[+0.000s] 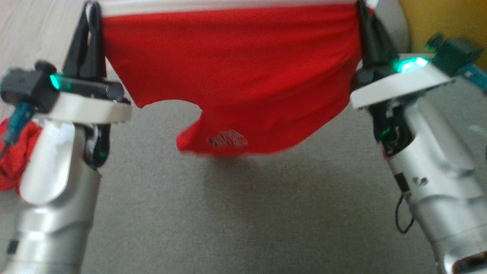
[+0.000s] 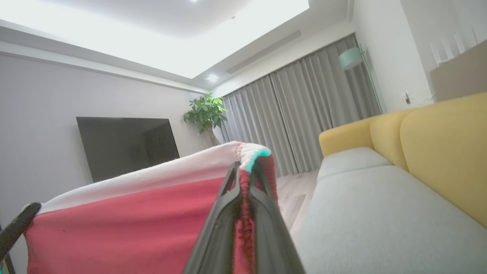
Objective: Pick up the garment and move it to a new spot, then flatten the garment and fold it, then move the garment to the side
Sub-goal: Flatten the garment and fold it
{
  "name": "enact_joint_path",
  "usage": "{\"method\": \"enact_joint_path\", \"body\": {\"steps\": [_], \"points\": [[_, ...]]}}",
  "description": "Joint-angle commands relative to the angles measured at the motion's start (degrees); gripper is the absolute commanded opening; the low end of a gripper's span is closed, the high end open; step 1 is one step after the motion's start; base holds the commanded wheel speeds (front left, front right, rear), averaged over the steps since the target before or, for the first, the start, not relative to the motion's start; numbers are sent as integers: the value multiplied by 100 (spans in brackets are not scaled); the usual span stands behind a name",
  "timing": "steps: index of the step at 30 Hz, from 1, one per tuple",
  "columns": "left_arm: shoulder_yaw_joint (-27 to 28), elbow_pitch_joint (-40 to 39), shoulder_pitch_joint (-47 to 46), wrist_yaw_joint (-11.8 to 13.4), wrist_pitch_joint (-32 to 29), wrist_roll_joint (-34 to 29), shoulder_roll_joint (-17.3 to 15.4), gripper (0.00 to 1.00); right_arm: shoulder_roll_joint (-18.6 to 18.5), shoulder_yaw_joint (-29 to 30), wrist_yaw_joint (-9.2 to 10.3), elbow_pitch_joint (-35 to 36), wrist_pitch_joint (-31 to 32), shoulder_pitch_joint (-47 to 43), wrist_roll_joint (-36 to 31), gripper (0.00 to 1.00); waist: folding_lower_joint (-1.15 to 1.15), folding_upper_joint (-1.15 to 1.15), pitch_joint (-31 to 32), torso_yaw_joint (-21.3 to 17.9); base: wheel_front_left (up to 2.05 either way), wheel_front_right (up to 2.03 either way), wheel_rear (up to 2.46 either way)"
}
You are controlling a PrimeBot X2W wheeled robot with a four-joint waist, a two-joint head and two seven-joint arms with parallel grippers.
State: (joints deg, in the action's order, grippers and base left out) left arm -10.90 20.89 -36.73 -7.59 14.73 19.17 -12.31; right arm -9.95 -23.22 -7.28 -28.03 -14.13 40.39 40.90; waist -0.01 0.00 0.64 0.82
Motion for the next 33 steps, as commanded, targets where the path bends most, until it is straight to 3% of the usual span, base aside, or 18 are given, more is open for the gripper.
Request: {"method": "enact_joint_path", "body": {"steps": [1,5,10,19,22,27,33], "points": [[113,-89,-478,10,27,6,-332,0,-87,-6,-21,282,20,355,79,0,1,0,111,-94,0,0,0],[-56,170,-915,10,-70,68,-519,0,-261,10,-21,388,291,559,168,0,1,0,23,-107,0,0,0],[-120,507,-1309,62,-144,54,-517,0,-220,4,-21,191,514,896,106,0,1,0,-434,-106,0,0,0],[-80,897,-2472,527,11,-376,-350,0,-86,-37,-21,-550,10,2258,-625,0,1,0,-1234,-19,0,0,0],[96,516,-2678,640,23,-499,-192,0,-168,1,-21,-699,-76,2610,-1028,0,1,0,-1329,67,0,0,0],[269,37,-1962,558,25,-666,133,0,-223,373,-21,-522,-84,2129,-1405,0,1,0,-1267,191,0,0,0],[628,201,281,399,26,-587,658,0,-295,21,-21,-576,-85,257,-1249,0,1,0,-1094,174,0,0,0]]}}
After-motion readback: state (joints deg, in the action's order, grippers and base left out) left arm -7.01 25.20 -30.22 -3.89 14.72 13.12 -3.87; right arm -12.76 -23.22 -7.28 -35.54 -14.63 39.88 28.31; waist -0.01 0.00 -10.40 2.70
